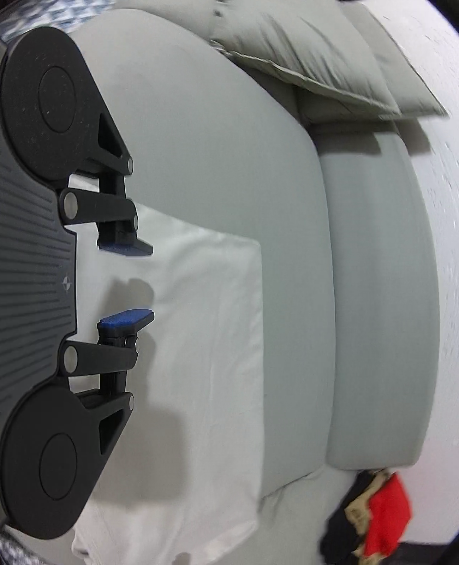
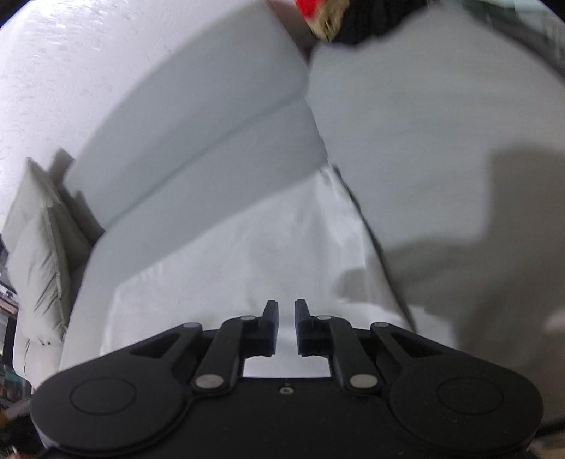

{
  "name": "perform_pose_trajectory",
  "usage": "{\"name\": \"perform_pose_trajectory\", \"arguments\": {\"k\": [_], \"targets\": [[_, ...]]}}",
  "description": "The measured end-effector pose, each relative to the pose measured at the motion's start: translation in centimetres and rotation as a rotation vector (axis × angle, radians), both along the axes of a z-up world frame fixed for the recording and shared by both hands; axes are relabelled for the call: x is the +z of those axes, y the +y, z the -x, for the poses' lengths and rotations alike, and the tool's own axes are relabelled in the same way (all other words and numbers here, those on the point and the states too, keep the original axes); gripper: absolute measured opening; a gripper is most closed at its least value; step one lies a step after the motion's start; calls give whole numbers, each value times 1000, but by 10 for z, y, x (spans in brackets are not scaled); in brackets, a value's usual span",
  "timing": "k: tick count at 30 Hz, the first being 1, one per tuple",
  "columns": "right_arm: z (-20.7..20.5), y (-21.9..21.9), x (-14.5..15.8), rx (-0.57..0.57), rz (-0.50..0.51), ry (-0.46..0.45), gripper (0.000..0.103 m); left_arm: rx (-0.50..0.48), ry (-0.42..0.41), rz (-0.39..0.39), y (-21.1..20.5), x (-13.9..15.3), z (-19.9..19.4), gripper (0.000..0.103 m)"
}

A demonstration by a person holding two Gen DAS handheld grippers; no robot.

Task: Fold clothes

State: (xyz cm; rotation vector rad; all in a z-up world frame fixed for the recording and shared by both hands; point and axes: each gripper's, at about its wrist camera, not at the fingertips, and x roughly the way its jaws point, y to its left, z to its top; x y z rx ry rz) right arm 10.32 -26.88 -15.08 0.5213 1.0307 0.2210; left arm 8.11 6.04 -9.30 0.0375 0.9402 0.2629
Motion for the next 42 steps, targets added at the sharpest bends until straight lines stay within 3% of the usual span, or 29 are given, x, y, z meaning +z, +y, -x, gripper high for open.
{"name": "perform_pose_trajectory", "arguments": {"k": [1, 3, 7, 11, 14, 17, 22, 25, 26, 29, 31, 34, 36, 39, 42], "targets": [[-4, -4, -10, -14, 5, 41, 11, 0, 26, -11, 0, -8, -4, 33], [-7, -18, -24, -53, 57, 103, 0, 4, 57, -30, 3, -17, -4, 35], [16, -47, -10, -105, 119, 45, 0, 58, 70, -98, 22, -7, 18, 35], [32, -48, 16, -120, 178, -10, 8, 93, 4, -65, 30, 7, 21, 28], [27, -34, 27, -89, 81, -42, 11, 74, -65, -2, 26, 18, 14, 31], [11, 1, 32, 11, 11, -81, 11, -7, -96, 14, -1, 17, -3, 36], [-15, 62, 4, 198, -153, -41, 11, -108, -76, 54, -33, -6, -30, 39], [-12, 58, -22, 186, -223, 42, 10, -135, -32, 26, -39, -21, -17, 44], [-8, 48, -27, 160, -240, 51, 4, -124, -24, 0, -34, -21, -11, 46], [7, -1, -32, 35, -289, 41, 0, -36, 29, -53, -5, -17, 0, 49], [10, -29, -28, -44, -231, 34, 0, 21, 47, -63, 14, -10, 1, 48], [0, -40, -15, -117, 30, 32, 11, 66, 13, -65, 30, 5, -7, 39], [-5, -44, -2, -139, 36, -9, 11, 77, -37, -61, 37, 17, -15, 40], [-19, -43, 17, -155, 33, -87, 14, 45, -104, 15, 37, 26, -42, 43], [-48, -36, 21, -180, -5, -152, 30, -3, -134, 26, 28, 19, -82, 45]]}}
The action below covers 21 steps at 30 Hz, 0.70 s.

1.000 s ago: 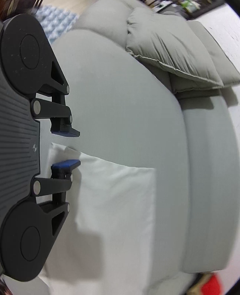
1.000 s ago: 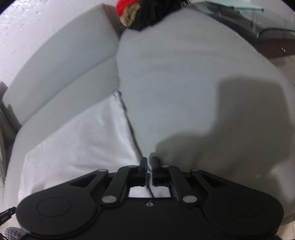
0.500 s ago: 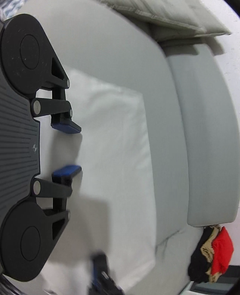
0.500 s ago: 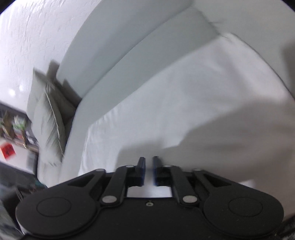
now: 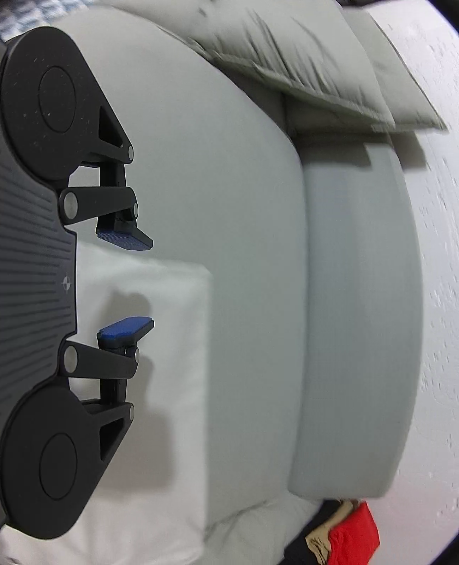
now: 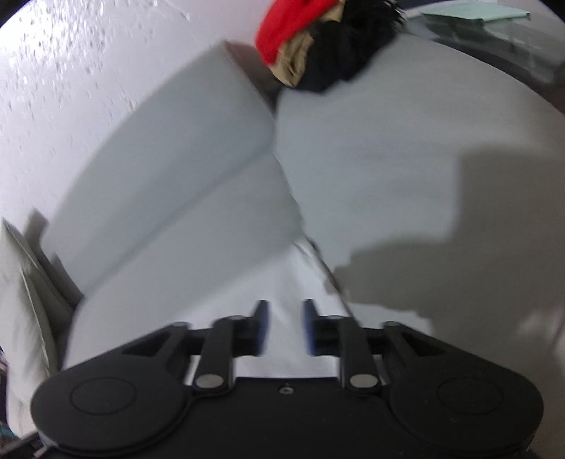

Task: Fold clothes
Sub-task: 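Pinch and straighten the folded shirt edge with the right tool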

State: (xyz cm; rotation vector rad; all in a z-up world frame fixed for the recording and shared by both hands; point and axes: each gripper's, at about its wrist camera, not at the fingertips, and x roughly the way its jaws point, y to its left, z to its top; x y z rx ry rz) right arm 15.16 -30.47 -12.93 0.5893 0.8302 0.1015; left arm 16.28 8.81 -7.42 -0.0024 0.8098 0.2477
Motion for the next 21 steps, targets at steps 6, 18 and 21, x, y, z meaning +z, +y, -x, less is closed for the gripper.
{"name": "perform_pose_trajectory", "arguments": {"k": [6, 18, 21], "targets": [[-73, 22, -21, -52, 63, 64, 30, -13, 19, -38, 4, -33, -65, 44], [-120, -3, -58, -71, -102, 238, 4, -4, 70, -28, 24, -81, -79, 51], [-103, -16, -49, -173, -92, 145, 0, 18, 72, -24, 31, -82, -82, 54]]}}
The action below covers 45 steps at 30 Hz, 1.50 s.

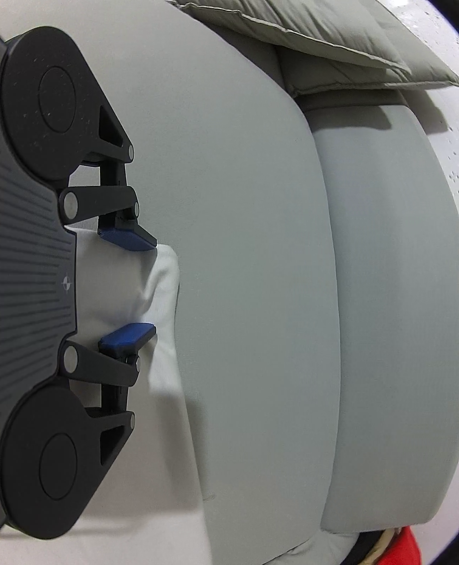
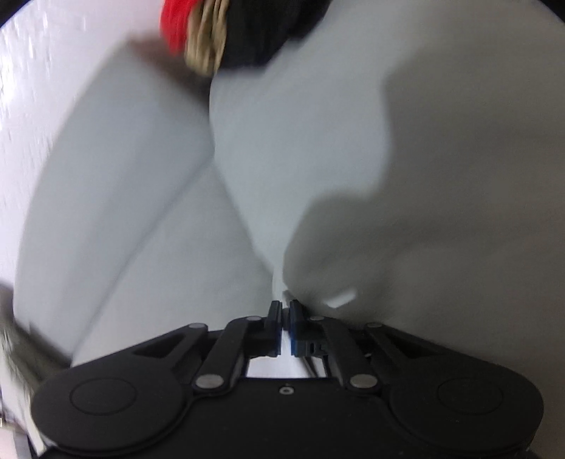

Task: Fold clothes

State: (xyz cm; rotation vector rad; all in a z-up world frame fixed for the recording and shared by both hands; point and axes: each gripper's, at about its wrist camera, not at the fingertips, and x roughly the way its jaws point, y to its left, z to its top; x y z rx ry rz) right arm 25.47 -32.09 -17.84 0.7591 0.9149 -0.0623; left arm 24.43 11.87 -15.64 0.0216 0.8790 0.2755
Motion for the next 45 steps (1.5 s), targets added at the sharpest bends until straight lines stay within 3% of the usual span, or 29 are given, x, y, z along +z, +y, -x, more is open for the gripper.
{"name": "perform_pose_trajectory", "arguments": {"k": [4, 7, 9, 11, 14, 16, 18, 20, 21, 23, 24, 27, 31, 35, 39, 42, 45], "targets": [[23, -17, 17, -92, 105, -87, 0, 12, -9, 24, 5, 1, -1, 54], [22, -11, 23, -38, 123, -99, 6, 17, -26, 12, 5, 6, 0, 52], [18, 4, 22, 47, 83, -125, 7, -16, -124, 60, 1, 22, 13, 40], [14, 22, 17, 150, 22, -147, 10, -63, -226, 93, -4, 36, 25, 45], [0, 54, -6, 287, -55, -117, 24, -66, -166, 38, -7, 24, 11, 48], [-10, 67, -29, 335, -97, -70, 26, 4, -87, 1, 3, 10, 0, 48], [-11, 53, -41, 268, -75, -86, 2, 85, -38, -22, 15, 1, -7, 49], [-2, 30, -38, 162, 13, -127, 0, 164, -49, -38, 27, 4, -5, 55], [5, 18, -34, 107, 68, -149, 0, 190, -54, -78, 29, 7, -4, 53], [17, 7, -16, 52, 183, -176, 0, 270, -51, -283, 24, 12, 2, 40], [24, 4, -5, 38, 228, -189, 1, 305, -66, -339, 24, 17, 7, 39], [47, -18, 22, -6, 195, -201, 13, 308, -132, -256, 31, 50, 36, 40], [80, -48, 52, -20, 97, -209, 16, 217, -177, -157, 25, 92, 83, 50], [111, -51, 78, 76, 67, -222, 26, 124, -109, -67, -9, 120, 139, 56], [148, -47, 97, 206, 1, -221, 42, 70, -55, 51, -31, 132, 183, 60], [174, -36, 97, 284, -127, -219, 42, 10, -50, 97, -47, 135, 212, 65], [195, -25, 95, 304, -143, -219, 42, -18, -37, 78, -52, 131, 232, 69]]}}
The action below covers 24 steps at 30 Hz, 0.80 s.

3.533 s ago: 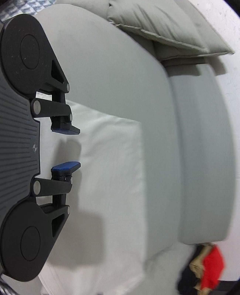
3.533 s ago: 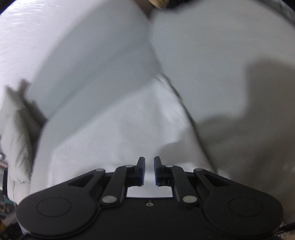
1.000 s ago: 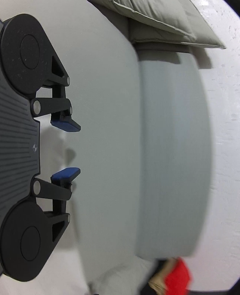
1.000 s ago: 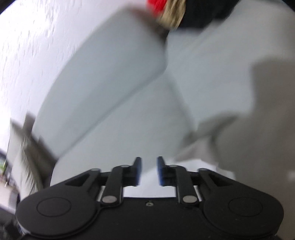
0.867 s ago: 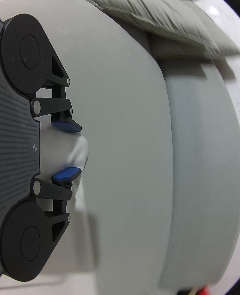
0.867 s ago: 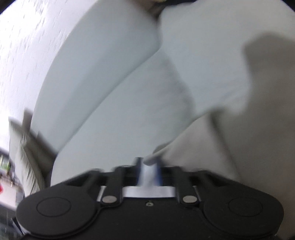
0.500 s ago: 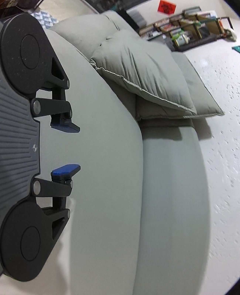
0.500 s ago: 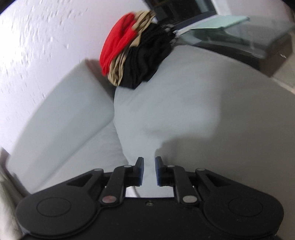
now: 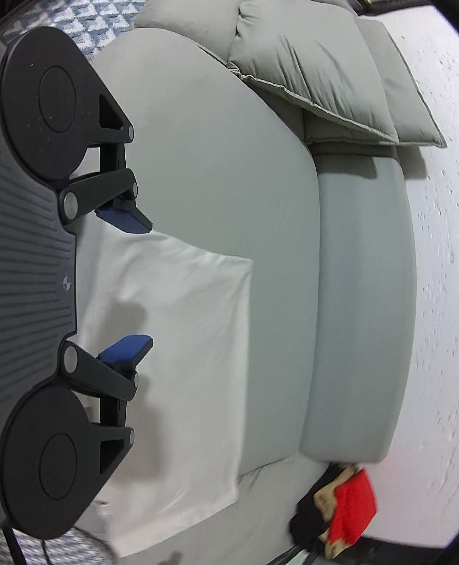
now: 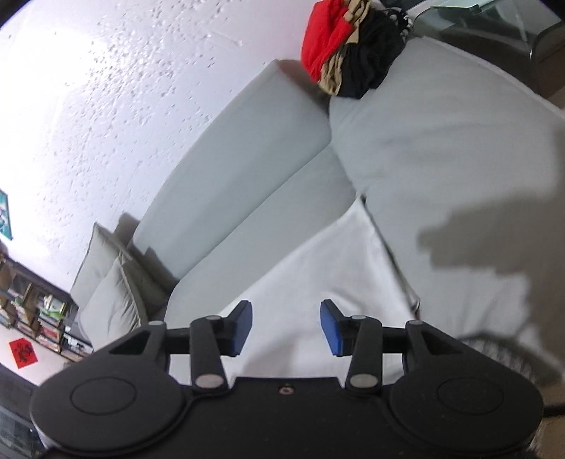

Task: Fold clothes

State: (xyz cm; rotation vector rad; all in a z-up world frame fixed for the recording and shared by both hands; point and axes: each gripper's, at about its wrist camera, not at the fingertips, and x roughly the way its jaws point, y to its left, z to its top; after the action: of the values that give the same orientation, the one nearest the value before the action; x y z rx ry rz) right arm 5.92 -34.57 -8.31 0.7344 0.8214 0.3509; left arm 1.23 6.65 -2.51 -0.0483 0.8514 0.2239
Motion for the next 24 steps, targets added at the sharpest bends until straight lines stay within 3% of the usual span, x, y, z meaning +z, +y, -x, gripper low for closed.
{"name": "perform_pose_trajectory", "arguments": {"k": [2, 3, 5, 7, 12, 14, 15, 16, 17, 19, 22, 23, 24], "targets": [[3, 11, -5, 9, 29, 4, 37, 1, 16, -7, -11, -6, 8, 69], [0, 19, -9, 25, 47, 7, 21, 1, 25, -4, -13, -11, 8, 66], [-11, 37, -19, 65, 73, 17, 10, -32, 36, 28, -14, -22, -3, 61], [-27, 58, -31, 104, 89, 48, 10, -79, 49, 45, -15, -34, -19, 60], [-60, 108, -54, 145, 106, 82, 11, -83, -7, -56, -33, -55, -57, 54], [-69, 121, -66, 141, 116, 96, 12, -97, -10, -38, -37, -65, -65, 55], [-71, 121, -74, 144, 109, 122, 14, -104, 21, -10, -37, -74, -66, 55], [-66, 115, -80, 137, 99, 146, 10, -107, 71, 9, -37, -83, -65, 55], [-62, 109, -86, 130, 89, 170, 0, -114, 71, -7, -38, -87, -55, 58], [-51, 95, -97, 115, 62, 215, 0, -135, 36, -60, -41, -87, -32, 58], [-15, 62, -91, 90, 19, 253, 0, -140, 74, -74, -40, -75, -7, 58], [-5, 53, -86, 81, 21, 265, 3, -134, 88, -79, -39, -72, -2, 57], [3, 45, -81, 68, 16, 268, 17, -129, 101, -83, -38, -68, 4, 57]]}}
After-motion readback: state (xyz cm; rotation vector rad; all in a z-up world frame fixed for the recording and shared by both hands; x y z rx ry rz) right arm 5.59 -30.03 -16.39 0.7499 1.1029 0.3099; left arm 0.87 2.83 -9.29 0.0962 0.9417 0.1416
